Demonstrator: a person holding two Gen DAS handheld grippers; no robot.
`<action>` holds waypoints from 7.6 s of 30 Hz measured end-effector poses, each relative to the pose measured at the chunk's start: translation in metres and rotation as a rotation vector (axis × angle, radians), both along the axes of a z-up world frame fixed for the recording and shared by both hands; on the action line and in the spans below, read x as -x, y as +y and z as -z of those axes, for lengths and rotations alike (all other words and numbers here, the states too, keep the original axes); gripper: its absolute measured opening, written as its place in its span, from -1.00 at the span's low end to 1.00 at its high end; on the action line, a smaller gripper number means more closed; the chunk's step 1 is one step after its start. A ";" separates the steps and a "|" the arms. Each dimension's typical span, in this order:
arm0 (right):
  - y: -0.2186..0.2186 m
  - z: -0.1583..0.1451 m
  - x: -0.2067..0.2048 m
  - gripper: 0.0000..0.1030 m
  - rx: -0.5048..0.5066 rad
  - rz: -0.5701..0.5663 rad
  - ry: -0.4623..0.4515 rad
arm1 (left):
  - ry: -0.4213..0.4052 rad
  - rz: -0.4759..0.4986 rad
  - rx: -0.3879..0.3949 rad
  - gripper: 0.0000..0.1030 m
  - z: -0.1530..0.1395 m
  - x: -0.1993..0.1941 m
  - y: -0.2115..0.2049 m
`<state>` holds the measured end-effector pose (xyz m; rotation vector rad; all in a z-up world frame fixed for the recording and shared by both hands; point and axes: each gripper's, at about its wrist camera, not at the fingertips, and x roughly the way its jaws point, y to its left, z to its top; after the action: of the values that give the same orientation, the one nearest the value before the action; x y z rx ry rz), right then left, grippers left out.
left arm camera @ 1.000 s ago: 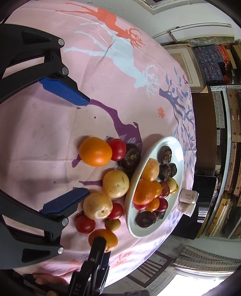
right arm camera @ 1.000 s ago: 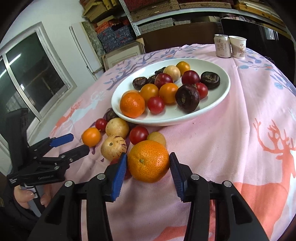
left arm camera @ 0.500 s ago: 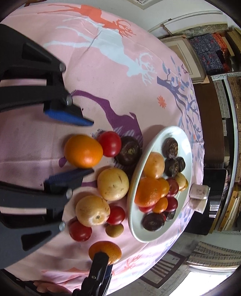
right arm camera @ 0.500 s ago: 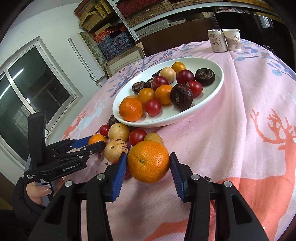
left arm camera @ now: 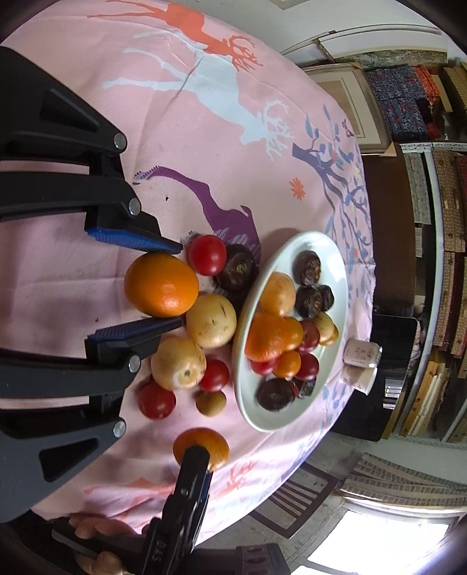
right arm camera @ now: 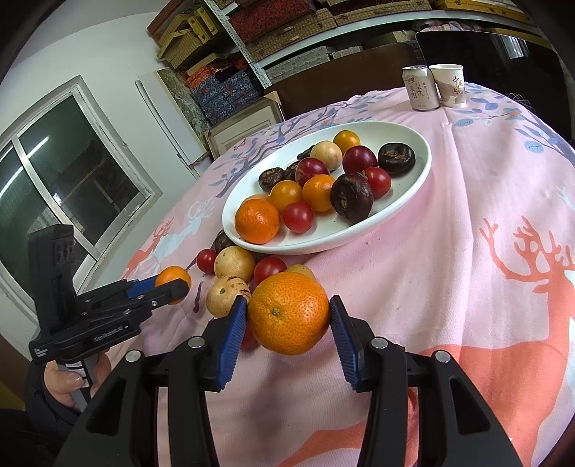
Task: Organize fruits
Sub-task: 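Lift both held oranges over the white plate and open both tools, then grasp a red tomato with the right tool while the left tool grasps another tomato, then carry both red tomatoes over the white plate and open both tools, then grasp a pale yellow fruit with the left tool while the right tool grasps a small brown fruit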
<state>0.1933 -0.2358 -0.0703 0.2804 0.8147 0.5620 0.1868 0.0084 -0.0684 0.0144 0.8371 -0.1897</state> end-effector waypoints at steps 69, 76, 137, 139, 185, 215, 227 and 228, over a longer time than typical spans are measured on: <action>0.088 0.000 0.018 -0.07 0.375 -0.161 -0.054 | -0.065 -0.088 0.162 0.65 0.000 -0.028 0.048; 0.079 0.003 0.013 -0.43 0.290 -0.167 -0.025 | -0.020 -0.099 0.109 0.66 0.009 -0.035 0.044; 0.038 0.005 0.010 -0.39 0.099 -0.131 0.006 | 0.025 0.027 -0.126 -0.41 0.021 -0.044 0.002; 0.037 0.005 0.011 -0.39 0.098 -0.128 0.004 | 0.023 0.026 -0.125 -0.41 0.021 -0.043 0.002; 0.003 -0.019 -0.031 -0.44 0.352 0.004 -0.080 | -0.130 0.045 0.037 -0.41 -0.058 -0.074 -0.013; 0.026 -0.011 -0.019 -0.10 0.323 -0.041 -0.072 | -0.021 0.173 -0.081 0.48 -0.003 -0.006 -0.031; 0.011 -0.007 -0.009 -0.09 0.284 -0.003 -0.052 | 0.050 0.204 -0.124 -0.22 0.024 -0.020 -0.067; 0.011 -0.006 -0.009 -0.09 0.282 -0.003 -0.047 | 0.051 0.201 -0.118 -0.22 0.024 -0.021 -0.067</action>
<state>0.2027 -0.2251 -0.0645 0.0078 0.8374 0.4481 0.2076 -0.0587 -0.0929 0.2062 0.8965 -0.3308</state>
